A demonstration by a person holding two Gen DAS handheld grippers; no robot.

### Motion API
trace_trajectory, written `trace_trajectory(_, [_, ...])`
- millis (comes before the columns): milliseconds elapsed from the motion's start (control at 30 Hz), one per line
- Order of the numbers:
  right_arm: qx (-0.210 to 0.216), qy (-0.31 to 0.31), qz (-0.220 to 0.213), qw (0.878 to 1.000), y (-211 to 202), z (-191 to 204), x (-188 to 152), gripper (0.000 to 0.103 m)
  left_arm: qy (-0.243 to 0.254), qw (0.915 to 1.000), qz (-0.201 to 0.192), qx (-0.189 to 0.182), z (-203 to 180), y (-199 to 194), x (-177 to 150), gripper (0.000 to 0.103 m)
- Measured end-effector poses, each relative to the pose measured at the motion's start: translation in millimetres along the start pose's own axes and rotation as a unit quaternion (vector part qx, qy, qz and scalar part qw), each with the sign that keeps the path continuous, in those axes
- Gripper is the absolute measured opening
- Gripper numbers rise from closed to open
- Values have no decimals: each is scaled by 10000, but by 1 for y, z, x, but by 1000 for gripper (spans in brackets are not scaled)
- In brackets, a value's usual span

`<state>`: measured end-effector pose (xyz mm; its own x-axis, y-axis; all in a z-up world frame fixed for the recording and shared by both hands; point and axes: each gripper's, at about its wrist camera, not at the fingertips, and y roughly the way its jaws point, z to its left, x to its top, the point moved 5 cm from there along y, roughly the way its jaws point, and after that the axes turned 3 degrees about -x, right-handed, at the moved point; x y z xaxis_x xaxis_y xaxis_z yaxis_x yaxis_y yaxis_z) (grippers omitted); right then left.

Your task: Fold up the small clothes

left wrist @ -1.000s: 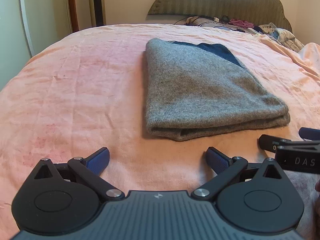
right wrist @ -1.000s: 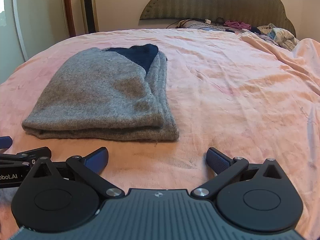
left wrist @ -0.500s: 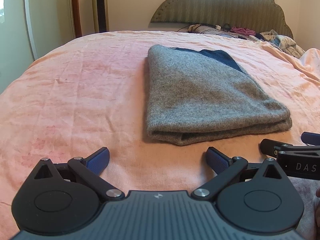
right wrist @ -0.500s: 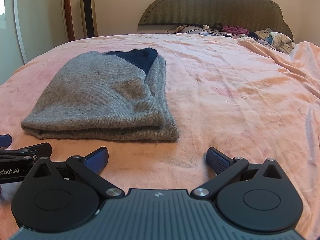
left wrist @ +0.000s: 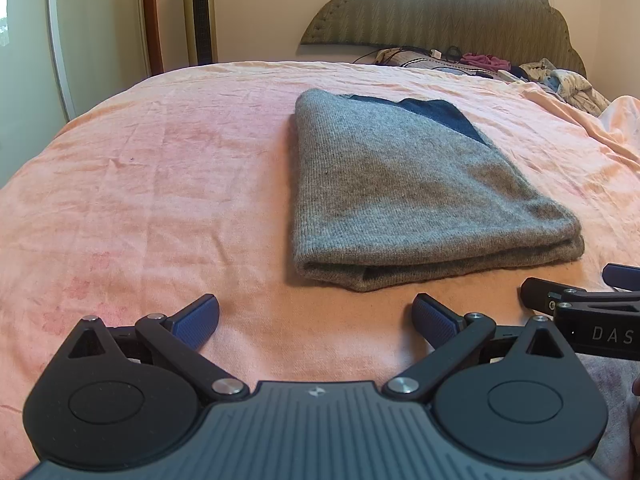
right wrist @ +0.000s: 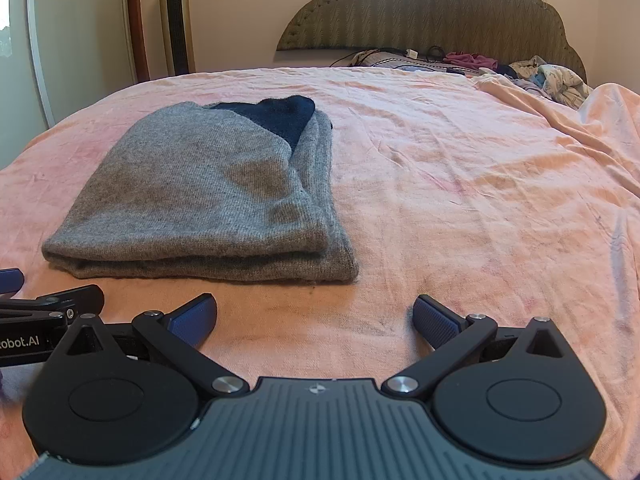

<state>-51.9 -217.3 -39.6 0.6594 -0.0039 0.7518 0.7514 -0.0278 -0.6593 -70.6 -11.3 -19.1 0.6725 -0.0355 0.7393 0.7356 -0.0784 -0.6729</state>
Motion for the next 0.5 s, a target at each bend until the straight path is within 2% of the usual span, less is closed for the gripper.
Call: trace_trajectory(500, [-3,3,-2,10000,0,0,0,103,-18,10000,69,-5,1,1,1,103])
